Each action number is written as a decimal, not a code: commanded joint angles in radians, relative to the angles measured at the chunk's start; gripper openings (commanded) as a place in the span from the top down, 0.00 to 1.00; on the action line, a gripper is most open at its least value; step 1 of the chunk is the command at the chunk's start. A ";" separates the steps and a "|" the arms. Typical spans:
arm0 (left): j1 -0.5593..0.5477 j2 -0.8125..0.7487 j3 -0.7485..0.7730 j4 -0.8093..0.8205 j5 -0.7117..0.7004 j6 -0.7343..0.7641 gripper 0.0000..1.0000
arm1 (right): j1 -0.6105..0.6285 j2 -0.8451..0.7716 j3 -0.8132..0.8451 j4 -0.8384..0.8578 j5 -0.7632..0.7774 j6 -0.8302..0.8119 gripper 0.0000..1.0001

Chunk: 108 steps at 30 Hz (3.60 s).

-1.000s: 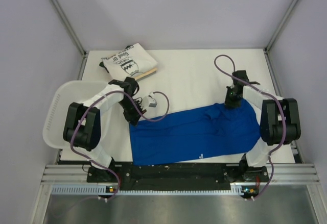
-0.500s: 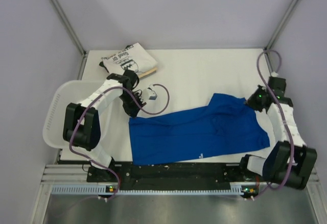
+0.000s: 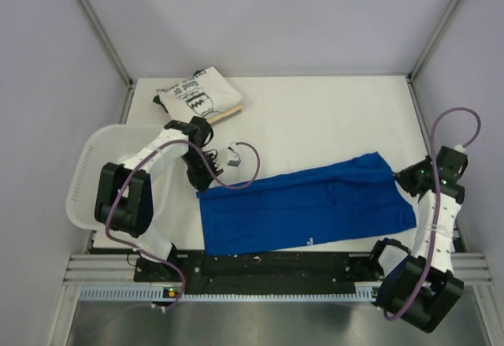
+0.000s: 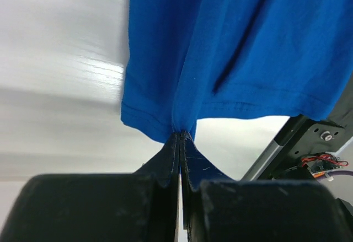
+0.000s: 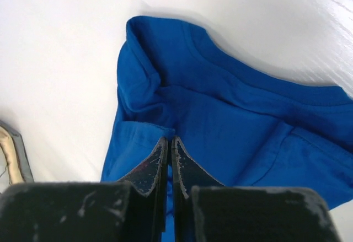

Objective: Fold and stack the t-shirts
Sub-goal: Fold the other side of the tshirt into a rectangle

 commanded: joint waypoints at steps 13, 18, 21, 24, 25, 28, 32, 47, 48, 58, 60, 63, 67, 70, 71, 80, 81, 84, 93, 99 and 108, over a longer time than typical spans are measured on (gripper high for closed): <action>-0.008 -0.024 -0.092 -0.088 0.086 0.065 1.00 | -0.029 -0.051 -0.047 -0.161 0.269 0.095 1.00; -0.020 0.025 -0.131 -0.109 0.074 0.109 0.80 | -0.034 -0.049 -0.091 -0.176 0.357 0.147 0.52; -0.018 0.025 -0.123 -0.141 0.069 0.138 0.65 | -0.034 -0.062 -0.043 -0.193 0.393 0.155 0.25; -0.018 -0.001 -0.090 -0.181 0.065 0.168 0.59 | -0.032 -0.069 0.037 -0.184 0.375 0.094 0.25; -0.017 -0.010 -0.077 -0.189 0.065 0.171 0.58 | -0.029 -0.069 0.058 -0.149 0.313 0.054 0.28; -0.017 -0.010 -0.037 -0.171 0.074 0.130 0.58 | 0.078 -0.053 0.083 0.027 0.090 -0.069 0.45; -0.017 0.016 0.013 -0.120 0.092 0.045 0.58 | 0.475 0.105 0.164 0.005 0.299 -0.195 0.44; -0.017 0.005 0.044 -0.076 0.118 -0.042 0.57 | 0.789 0.708 0.402 -0.178 0.539 -0.256 0.60; -0.017 0.005 0.044 -0.074 0.122 -0.042 0.57 | 0.790 0.716 0.397 -0.181 0.545 -0.261 0.63; -0.018 0.004 0.044 -0.082 0.117 -0.030 0.58 | 0.793 0.641 0.351 -0.235 0.495 -0.253 1.00; -0.017 0.005 0.042 -0.080 0.114 -0.030 0.58 | 0.801 0.607 0.335 -0.268 0.451 -0.244 1.00; -0.017 0.005 0.044 -0.080 0.108 -0.026 0.59 | 0.834 0.541 0.289 -0.346 0.386 -0.223 1.00; -0.017 0.013 0.055 -0.074 0.106 -0.026 0.59 | 0.896 0.449 0.187 -0.390 0.247 -0.152 1.00; -0.017 0.019 0.067 -0.075 0.103 -0.024 0.59 | 0.957 0.420 0.135 -0.387 0.171 -0.082 1.00; -0.017 0.019 0.073 -0.076 0.102 -0.023 0.59 | 0.979 0.422 0.124 -0.385 0.161 -0.068 1.00; -0.017 0.027 0.107 -0.086 0.086 -0.010 0.59 | 1.019 0.366 0.112 -0.374 0.004 -0.072 0.61; -0.017 0.023 0.113 -0.086 0.089 -0.010 0.59 | 1.017 0.359 0.139 -0.376 -0.005 -0.094 0.54; -0.017 0.027 0.141 -0.091 0.102 -0.010 0.59 | 1.014 0.337 0.253 -0.383 0.066 -0.155 0.46; -0.017 0.076 0.119 0.082 0.007 -0.137 0.52 | 0.478 0.326 0.256 -0.074 0.331 -0.209 0.39; -0.015 0.111 0.052 0.260 -0.115 -0.211 0.44 | 0.341 0.496 0.238 0.164 0.283 -0.246 0.41; -0.001 0.206 -0.040 0.331 -0.161 -0.227 0.65 | 0.307 0.730 0.281 0.322 0.283 -0.250 1.00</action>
